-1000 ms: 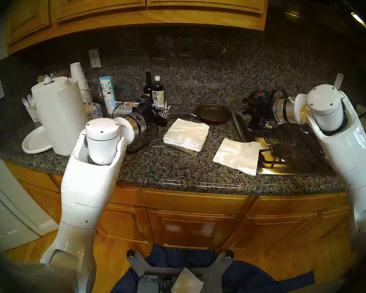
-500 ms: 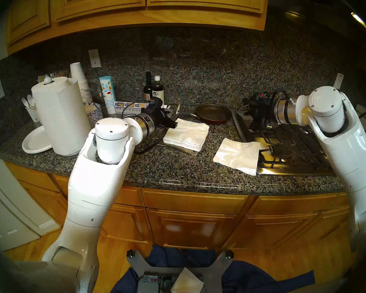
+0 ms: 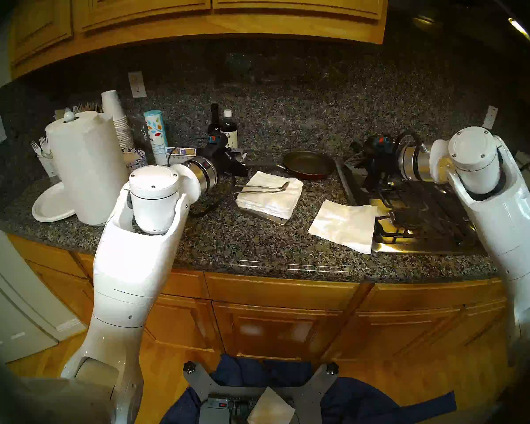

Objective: Take napkin out of napkin holder

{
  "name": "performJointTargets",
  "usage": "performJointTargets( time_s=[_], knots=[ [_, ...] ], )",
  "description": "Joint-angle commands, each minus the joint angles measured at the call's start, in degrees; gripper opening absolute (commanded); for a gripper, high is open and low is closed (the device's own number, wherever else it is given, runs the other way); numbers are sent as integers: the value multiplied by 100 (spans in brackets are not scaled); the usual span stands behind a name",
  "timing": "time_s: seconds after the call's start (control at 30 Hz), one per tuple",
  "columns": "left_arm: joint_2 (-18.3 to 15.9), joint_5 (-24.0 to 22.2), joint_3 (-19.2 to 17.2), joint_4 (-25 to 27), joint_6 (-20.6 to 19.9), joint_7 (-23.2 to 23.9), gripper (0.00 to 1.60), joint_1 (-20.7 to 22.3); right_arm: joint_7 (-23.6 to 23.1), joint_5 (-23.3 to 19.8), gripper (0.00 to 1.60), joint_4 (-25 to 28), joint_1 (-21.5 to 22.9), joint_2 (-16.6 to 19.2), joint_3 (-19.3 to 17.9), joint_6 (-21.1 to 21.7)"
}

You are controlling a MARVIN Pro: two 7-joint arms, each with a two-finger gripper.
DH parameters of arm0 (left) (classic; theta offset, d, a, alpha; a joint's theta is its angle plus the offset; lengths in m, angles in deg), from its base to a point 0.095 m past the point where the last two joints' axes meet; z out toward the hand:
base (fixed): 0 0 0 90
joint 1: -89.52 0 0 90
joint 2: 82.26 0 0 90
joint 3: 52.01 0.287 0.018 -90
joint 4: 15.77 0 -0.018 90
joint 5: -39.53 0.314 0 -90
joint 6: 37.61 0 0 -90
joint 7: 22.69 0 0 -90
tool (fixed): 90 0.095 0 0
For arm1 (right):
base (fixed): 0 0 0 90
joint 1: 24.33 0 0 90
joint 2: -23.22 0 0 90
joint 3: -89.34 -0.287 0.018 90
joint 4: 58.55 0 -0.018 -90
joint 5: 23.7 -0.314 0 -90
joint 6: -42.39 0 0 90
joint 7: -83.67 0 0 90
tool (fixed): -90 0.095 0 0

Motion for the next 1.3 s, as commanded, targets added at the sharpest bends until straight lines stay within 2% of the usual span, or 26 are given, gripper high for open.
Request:
performJointTargets(
  time_s=[0.0, 0.1, 0.17, 0.3, 0.37, 0.4, 0.43, 0.47, 0.53, 0.57, 0.6, 0.67, 0.7, 0.73, 1.27],
  knots=[
    [-131, -54, -276, 599, 23, 28, 38, 13, 80, 13, 46, 69, 209, -20, -122, -38],
    [-201, -63, -334, 716, -56, 43, 40, -85, 180, 53, 46, 29, 291, -107, -106, -127],
    [-254, -72, -354, 781, -97, 64, 54, -178, 281, 74, 45, 20, 323, -182, -118, -224],
    [-300, -94, -360, 835, -132, 101, 59, -290, 394, 63, 45, 22, 325, -304, -160, -342],
    [-306, -93, -353, 857, -138, 108, 69, -333, 431, 68, 45, 25, 329, -348, -165, -387],
    [-309, -98, -349, 869, -146, 122, 80, -361, 453, 77, 45, 31, 344, -380, -156, -410],
    [-309, -98, -349, 869, -146, 122, 80, -361, 453, 77, 45, 31, 344, -380, -156, -410],
    [-310, -99, -349, 873, -148, 126, 110, -369, 461, 71, 45, 29, 346, -399, -159, -423],
    [-311, -104, -342, 871, -145, 136, 127, -390, 499, 76, 46, 29, 334, -435, -169, -445],
    [-307, -103, -333, 869, -136, 139, 160, -406, 520, 84, 49, 29, 325, -458, -172, -460],
    [-306, -103, -323, 877, -131, 145, 160, -411, 538, 92, 51, 35, 318, -471, -173, -458],
    [-301, -100, -313, 900, -130, 145, 160, -419, 554, 93, 73, 47, 305, -491, -185, -460],
    [-301, -100, -313, 900, -130, 145, 160, -419, 554, 93, 73, 47, 305, -491, -185, -460],
    [-299, -98, -311, 906, -121, 145, 160, -422, 557, 95, 97, 47, 303, -495, -187, -463],
    [-289, -88, -315, 916, -121, 147, 160, -432, 549, 147, 97, 51, 278, -552, -230, -488]
  ],
)
